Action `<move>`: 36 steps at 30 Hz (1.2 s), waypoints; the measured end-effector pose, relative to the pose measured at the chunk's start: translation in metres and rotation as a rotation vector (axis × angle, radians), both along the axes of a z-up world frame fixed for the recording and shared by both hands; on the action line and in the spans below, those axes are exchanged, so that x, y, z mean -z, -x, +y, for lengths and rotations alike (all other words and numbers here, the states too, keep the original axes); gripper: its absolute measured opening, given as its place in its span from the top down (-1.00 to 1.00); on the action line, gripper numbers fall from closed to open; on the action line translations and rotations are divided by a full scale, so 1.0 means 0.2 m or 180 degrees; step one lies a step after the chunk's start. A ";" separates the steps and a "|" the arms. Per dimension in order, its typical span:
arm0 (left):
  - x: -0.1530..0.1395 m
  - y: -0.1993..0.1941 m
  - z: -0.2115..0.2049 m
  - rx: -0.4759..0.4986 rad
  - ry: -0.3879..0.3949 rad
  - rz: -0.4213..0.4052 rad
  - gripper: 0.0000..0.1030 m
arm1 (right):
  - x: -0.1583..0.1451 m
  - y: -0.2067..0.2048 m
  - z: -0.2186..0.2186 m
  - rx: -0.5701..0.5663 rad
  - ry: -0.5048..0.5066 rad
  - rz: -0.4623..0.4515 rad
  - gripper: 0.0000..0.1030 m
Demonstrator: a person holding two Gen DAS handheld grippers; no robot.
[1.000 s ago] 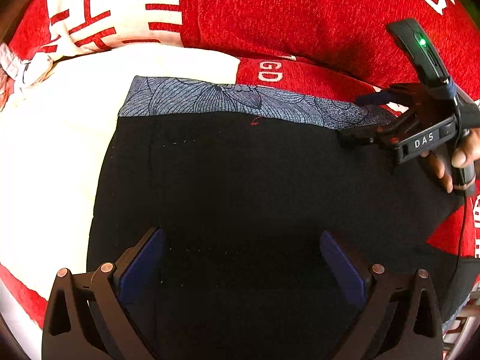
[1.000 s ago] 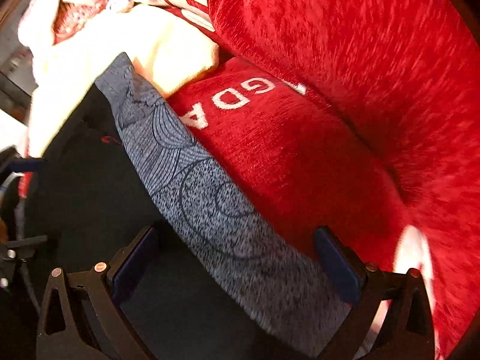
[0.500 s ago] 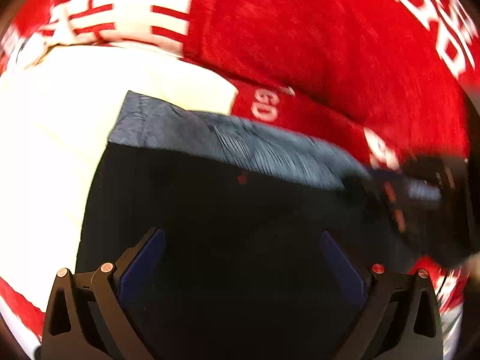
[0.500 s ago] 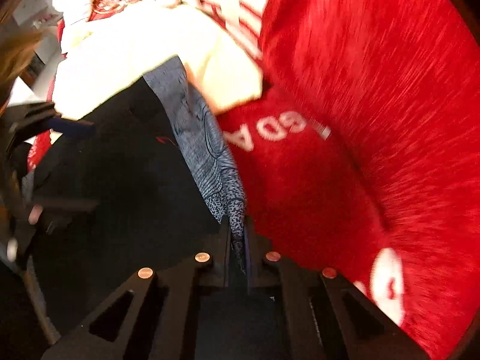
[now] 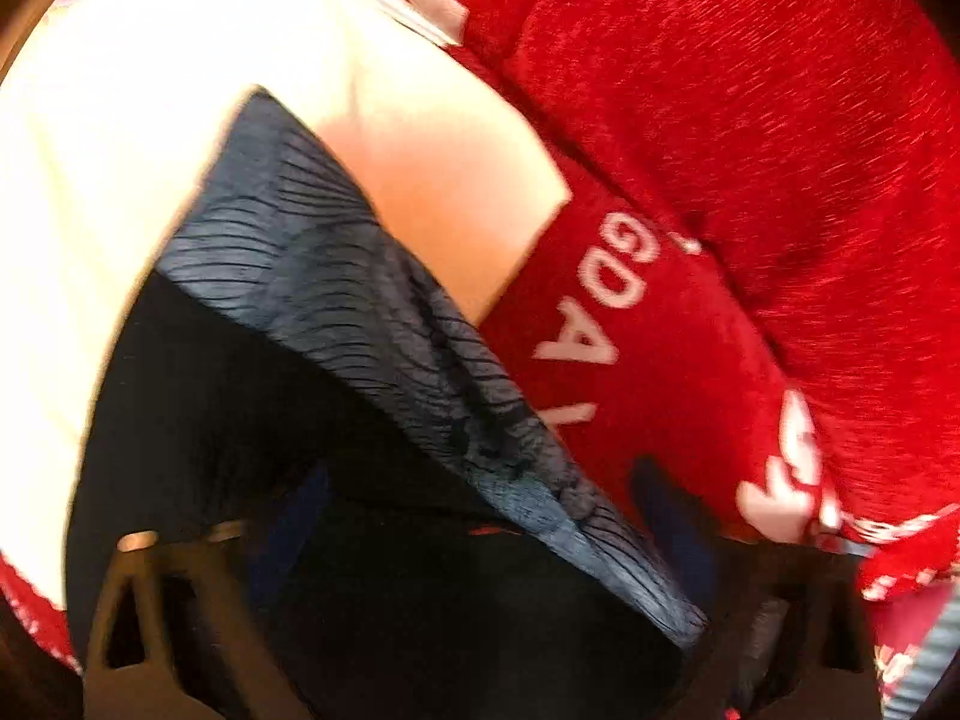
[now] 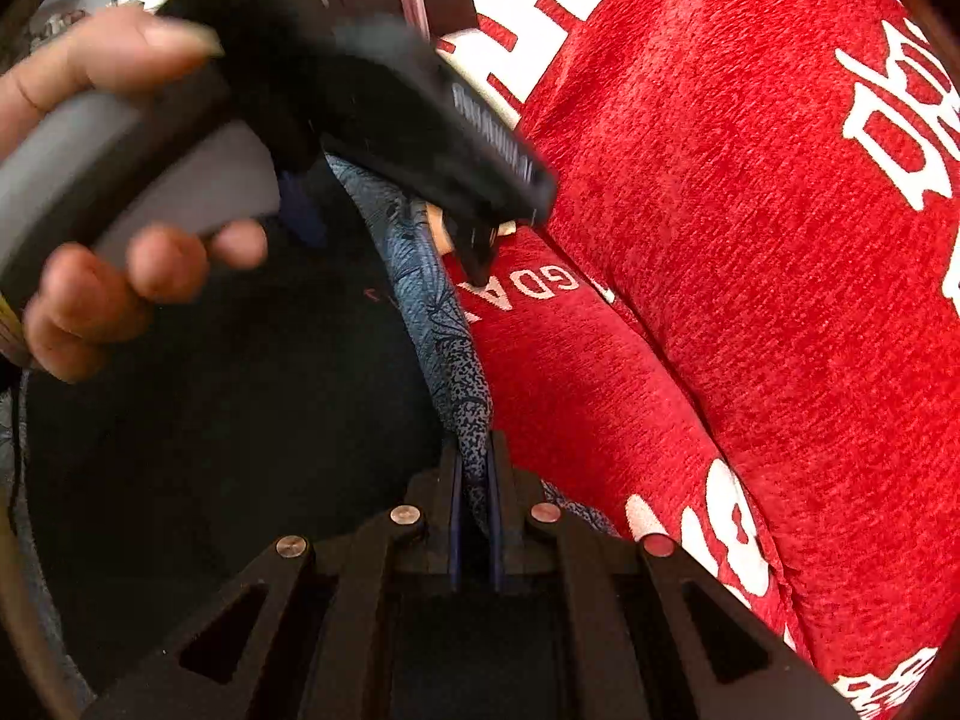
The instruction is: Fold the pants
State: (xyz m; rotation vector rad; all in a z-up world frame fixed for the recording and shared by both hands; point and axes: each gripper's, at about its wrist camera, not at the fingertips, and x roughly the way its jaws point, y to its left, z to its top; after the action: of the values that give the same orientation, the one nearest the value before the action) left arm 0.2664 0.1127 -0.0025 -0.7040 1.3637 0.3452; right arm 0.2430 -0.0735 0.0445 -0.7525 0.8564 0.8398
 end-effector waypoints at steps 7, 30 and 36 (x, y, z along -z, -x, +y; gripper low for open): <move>-0.11 0.09 -0.10 0.0173 -0.0128 -0.0307 0.68 | -0.01 0.04 -0.02 -0.0039 0.0125 -0.0070 0.57; -0.48 0.93 -0.15 0.0516 0.0099 -0.1274 0.73 | -0.32 0.62 -0.19 0.0599 -0.0023 -0.0417 0.58; -0.35 1.25 -0.16 0.0538 0.0314 -0.1332 0.73 | -0.24 0.94 -0.20 0.0844 -0.0060 -0.0528 0.60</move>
State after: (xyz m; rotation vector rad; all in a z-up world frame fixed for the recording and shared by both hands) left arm 0.0172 0.0811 0.0681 -0.6912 1.0358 -0.0077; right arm 0.0558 -0.1129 0.0927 -0.6647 0.7783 0.5413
